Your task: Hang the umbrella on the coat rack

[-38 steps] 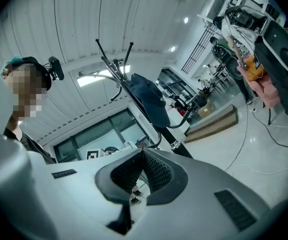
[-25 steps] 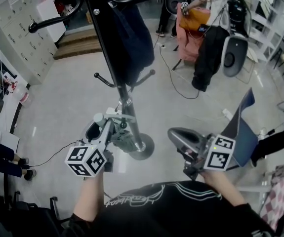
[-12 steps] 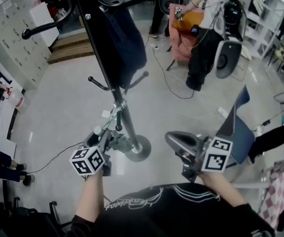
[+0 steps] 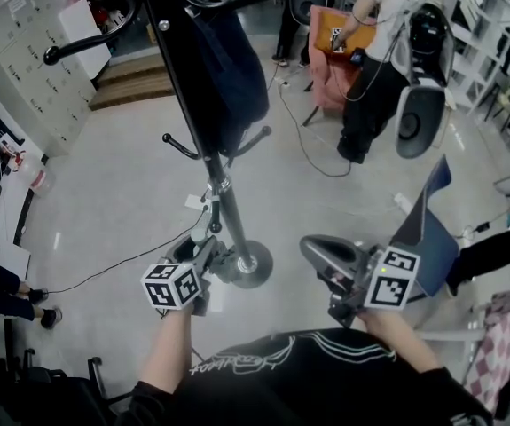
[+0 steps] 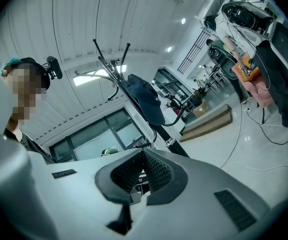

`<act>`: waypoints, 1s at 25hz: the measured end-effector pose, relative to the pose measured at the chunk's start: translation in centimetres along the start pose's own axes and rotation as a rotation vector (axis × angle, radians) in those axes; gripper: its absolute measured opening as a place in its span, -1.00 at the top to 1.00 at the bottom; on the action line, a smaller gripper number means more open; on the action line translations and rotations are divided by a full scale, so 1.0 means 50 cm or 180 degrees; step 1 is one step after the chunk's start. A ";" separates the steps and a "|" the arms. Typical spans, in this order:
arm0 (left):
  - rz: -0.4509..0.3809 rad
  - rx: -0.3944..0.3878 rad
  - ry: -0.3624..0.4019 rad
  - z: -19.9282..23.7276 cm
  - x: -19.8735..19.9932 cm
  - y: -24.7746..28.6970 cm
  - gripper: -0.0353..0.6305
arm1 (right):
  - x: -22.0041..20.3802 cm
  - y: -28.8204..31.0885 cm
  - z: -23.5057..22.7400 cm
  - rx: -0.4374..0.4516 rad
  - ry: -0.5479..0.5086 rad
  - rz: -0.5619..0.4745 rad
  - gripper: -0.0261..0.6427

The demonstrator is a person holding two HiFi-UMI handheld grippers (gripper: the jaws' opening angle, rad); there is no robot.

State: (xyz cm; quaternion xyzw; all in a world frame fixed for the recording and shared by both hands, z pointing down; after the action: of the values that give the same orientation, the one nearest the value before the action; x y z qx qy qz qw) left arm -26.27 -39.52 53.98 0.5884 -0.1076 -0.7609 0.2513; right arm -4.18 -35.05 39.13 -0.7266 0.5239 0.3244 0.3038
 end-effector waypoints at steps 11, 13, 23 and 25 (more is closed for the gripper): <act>-0.0060 -0.0392 -0.0361 -0.038 0.000 -0.029 0.33 | -0.003 -0.005 0.011 -0.0007 -0.0009 -0.0003 0.89; -0.0109 -0.0458 -0.0404 -0.044 0.008 -0.039 0.33 | -0.005 -0.004 0.012 -0.0010 -0.0005 0.0004 0.89; -0.0321 -0.0774 -0.0249 -0.093 0.033 -0.118 0.76 | -0.009 -0.003 0.024 0.0029 -0.0041 0.0057 0.89; -0.0395 -0.0876 -0.0179 -0.114 0.047 -0.149 0.83 | -0.009 -0.004 0.030 0.0050 -0.0053 0.0073 0.89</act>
State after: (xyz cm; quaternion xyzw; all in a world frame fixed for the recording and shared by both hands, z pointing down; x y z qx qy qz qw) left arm -23.18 -33.64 46.96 0.5324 0.0273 -0.7988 0.2789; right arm -4.34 -33.55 38.60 -0.7154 0.5322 0.3298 0.3101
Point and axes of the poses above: the fingertips, and each gripper's own axes: y forward along the fingers, z to its left, x out of its top, the point moved 1 cm from there along -y, backward along the fingers, and after that the axes turned 10 degrees about x, right-handed, at the moved point
